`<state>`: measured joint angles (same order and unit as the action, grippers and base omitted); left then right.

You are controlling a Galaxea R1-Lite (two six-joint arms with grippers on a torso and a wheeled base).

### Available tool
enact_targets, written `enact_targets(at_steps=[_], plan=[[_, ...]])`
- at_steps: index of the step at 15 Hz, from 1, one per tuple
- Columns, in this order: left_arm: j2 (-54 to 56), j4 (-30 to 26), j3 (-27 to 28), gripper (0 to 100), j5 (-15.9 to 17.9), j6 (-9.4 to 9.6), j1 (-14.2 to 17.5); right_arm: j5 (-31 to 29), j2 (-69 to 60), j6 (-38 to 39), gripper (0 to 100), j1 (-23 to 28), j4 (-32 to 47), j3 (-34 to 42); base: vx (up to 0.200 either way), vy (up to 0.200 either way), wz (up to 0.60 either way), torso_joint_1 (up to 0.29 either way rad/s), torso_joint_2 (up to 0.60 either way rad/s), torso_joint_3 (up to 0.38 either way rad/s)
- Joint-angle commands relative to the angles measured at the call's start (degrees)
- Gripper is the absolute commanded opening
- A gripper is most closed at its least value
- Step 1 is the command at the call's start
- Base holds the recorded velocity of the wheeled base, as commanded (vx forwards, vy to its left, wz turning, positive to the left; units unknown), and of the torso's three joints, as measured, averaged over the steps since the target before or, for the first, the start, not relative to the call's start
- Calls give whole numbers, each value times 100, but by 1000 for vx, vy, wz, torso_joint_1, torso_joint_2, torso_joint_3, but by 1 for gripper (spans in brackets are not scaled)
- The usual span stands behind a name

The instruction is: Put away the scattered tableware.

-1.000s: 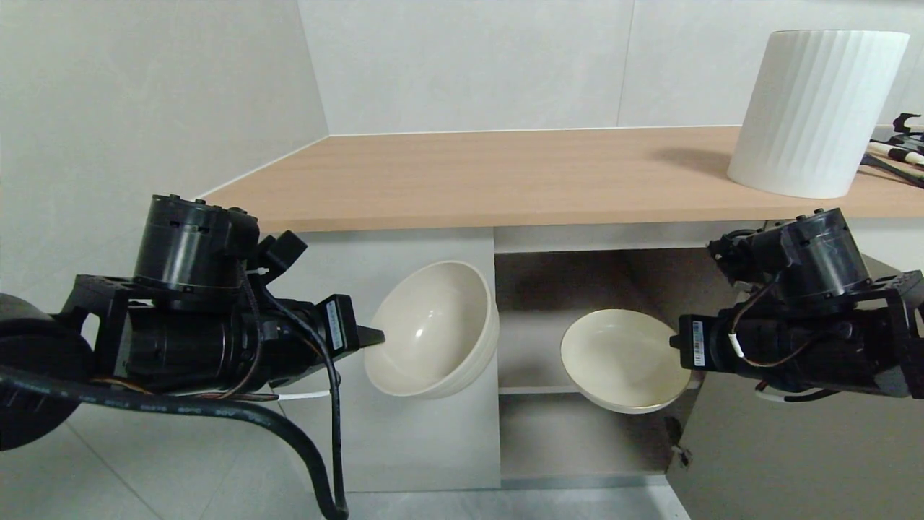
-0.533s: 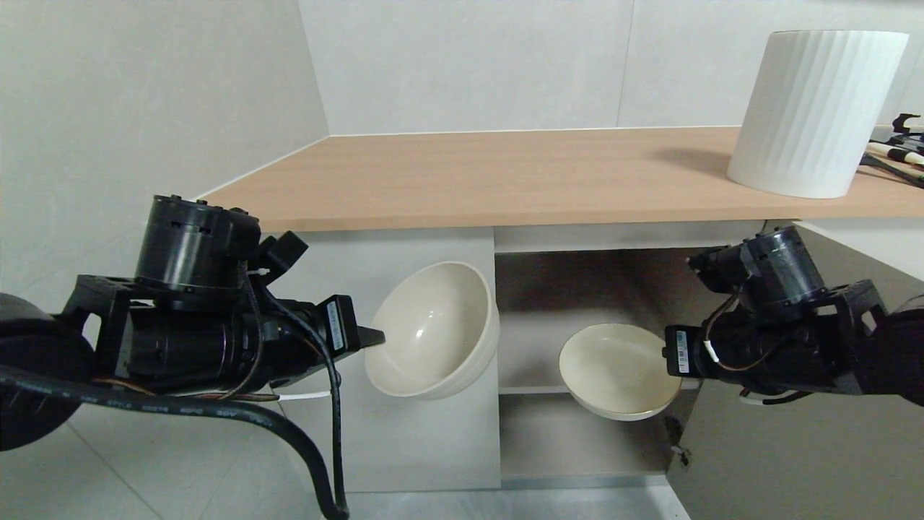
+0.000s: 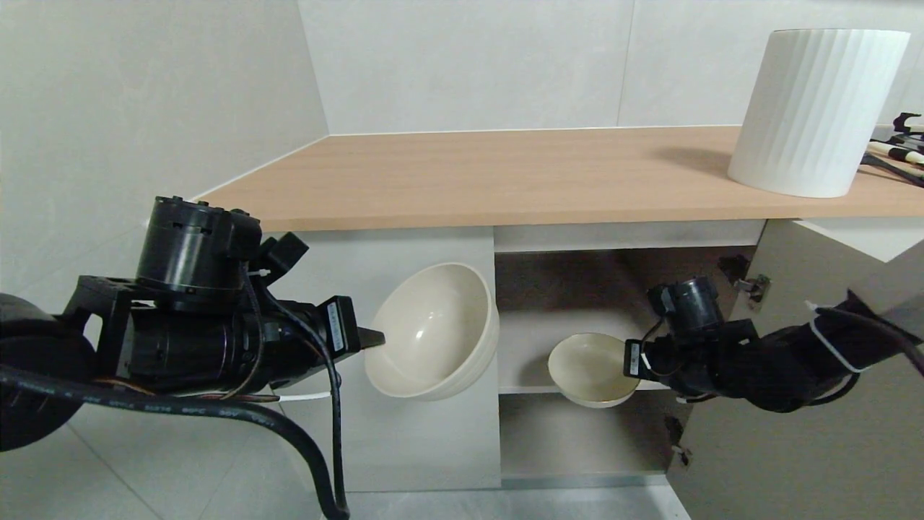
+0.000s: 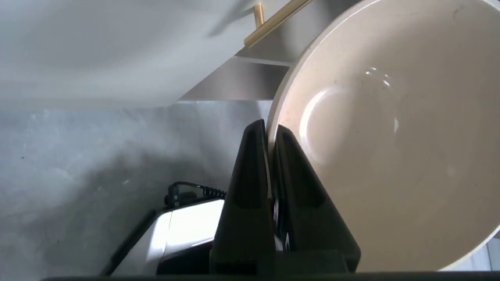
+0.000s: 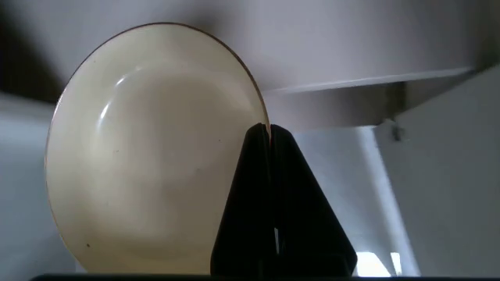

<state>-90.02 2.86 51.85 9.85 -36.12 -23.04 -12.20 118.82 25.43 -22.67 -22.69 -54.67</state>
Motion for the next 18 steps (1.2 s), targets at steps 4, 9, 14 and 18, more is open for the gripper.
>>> enact_targets(at_steps=[4, 9, 14, 18], plan=[[-51, 4, -8, 0, -1, 0, -8, -28, 1284, 331, 0, 360, -482, -368, 0, 0, 0, 0, 0, 0], [-165, 4, -8, 0, -1, 9, -16, -45, 1741, 410, 0, 457, -491, -852, 0, 0, 0, 0, 0, 0], [-271, 12, -43, 0, -1, 140, -34, -318, 2084, 419, 0, 466, -482, -1291, 0, 0, 0, 0, 0, 0], [-297, 12, -43, 0, -1, 149, -51, -327, 2312, 445, 0, 536, -474, -1731, 0, 0, 0, 0, 0, 0]])
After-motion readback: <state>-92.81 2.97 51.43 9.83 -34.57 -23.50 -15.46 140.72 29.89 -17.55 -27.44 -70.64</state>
